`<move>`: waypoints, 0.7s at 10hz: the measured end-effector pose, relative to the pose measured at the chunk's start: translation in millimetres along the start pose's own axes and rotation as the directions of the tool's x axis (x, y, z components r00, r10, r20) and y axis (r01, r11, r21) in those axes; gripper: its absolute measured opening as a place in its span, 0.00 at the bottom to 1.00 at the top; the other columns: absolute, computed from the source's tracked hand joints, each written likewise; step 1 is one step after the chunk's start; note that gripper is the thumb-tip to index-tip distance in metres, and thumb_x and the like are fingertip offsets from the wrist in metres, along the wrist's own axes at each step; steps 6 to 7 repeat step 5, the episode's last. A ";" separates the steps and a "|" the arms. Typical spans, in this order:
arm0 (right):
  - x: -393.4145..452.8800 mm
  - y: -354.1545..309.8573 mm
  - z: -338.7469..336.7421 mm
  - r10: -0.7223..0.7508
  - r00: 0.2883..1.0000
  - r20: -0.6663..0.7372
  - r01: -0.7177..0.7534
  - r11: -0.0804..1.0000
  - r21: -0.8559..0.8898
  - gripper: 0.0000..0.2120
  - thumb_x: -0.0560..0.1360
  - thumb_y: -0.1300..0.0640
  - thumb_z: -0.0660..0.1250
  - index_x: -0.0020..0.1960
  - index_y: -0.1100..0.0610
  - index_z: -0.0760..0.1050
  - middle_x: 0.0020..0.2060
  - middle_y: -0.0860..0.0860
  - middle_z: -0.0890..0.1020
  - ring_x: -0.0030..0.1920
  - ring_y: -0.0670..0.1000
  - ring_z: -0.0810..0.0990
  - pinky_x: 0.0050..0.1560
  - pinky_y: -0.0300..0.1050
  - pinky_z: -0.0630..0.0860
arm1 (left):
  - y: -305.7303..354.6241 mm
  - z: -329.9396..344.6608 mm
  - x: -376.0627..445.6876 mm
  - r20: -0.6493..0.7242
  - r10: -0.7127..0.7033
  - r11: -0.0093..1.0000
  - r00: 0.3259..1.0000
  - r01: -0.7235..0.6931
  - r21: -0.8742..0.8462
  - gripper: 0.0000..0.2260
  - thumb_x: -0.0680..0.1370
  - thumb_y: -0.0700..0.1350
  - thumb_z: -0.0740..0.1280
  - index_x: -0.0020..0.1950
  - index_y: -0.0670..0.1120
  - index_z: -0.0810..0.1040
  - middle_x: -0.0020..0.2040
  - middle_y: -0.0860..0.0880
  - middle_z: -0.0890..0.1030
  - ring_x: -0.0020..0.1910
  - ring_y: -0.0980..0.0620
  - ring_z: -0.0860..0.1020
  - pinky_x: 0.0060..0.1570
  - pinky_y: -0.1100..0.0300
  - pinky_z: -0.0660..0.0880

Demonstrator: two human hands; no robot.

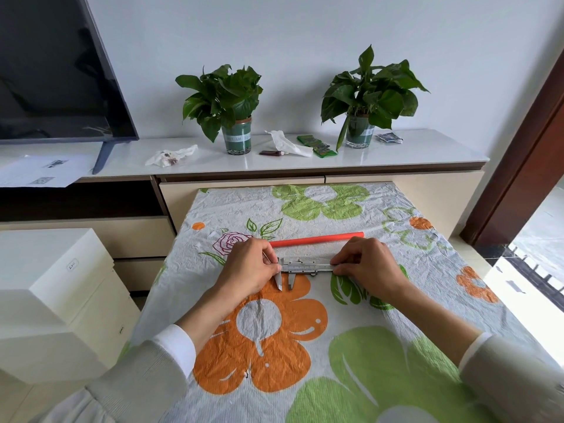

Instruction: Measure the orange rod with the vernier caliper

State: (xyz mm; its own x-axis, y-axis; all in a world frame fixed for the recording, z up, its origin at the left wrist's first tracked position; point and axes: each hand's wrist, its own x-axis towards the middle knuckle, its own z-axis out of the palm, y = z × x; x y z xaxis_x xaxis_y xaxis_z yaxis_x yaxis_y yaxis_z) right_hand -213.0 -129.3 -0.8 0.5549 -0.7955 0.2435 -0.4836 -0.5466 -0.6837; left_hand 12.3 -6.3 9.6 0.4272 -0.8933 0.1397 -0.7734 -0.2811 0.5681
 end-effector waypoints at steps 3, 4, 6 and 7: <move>0.9 -0.6 0.2 0.001 1.000 -0.019 -0.002 1.000 -0.015 0.03 0.68 0.60 0.81 0.40 0.54 0.88 0.38 0.45 0.84 0.38 0.43 0.82 0.37 0.30 0.75 | -0.2 -0.6 0.9 -0.014 0.003 1.000 1.000 -0.003 -0.010 0.05 0.71 0.46 0.79 0.43 0.49 0.85 0.37 0.55 0.83 0.36 0.62 0.79 0.31 0.69 0.68; 0.1 0.2 1.5 0.014 1.000 -0.027 -0.014 1.000 0.005 0.02 0.69 0.59 0.80 0.40 0.54 0.88 0.37 0.45 0.85 0.37 0.43 0.82 0.35 0.31 0.75 | -2.1 0.4 1.2 -0.010 -0.003 1.000 1.000 0.003 -0.027 0.06 0.71 0.46 0.79 0.43 0.49 0.84 0.38 0.54 0.83 0.37 0.60 0.81 0.32 0.68 0.69; 2.5 -4.6 -1.5 0.055 0.997 -0.062 -0.053 0.998 0.032 0.03 0.72 0.56 0.77 0.40 0.53 0.87 0.35 0.46 0.86 0.35 0.44 0.82 0.33 0.32 0.74 | 0.9 -1.4 1.3 -0.036 -0.003 0.999 0.999 0.002 -0.032 0.06 0.71 0.47 0.79 0.44 0.49 0.84 0.39 0.53 0.84 0.38 0.57 0.82 0.33 0.66 0.71; 2.5 -4.6 -1.5 0.055 0.997 -0.062 -0.053 0.998 0.032 0.03 0.72 0.56 0.77 0.40 0.53 0.87 0.35 0.46 0.86 0.35 0.44 0.82 0.33 0.32 0.74 | 0.9 -1.4 1.3 -0.036 -0.003 0.999 0.999 0.002 -0.032 0.06 0.71 0.47 0.79 0.44 0.49 0.84 0.39 0.53 0.84 0.38 0.57 0.82 0.33 0.66 0.71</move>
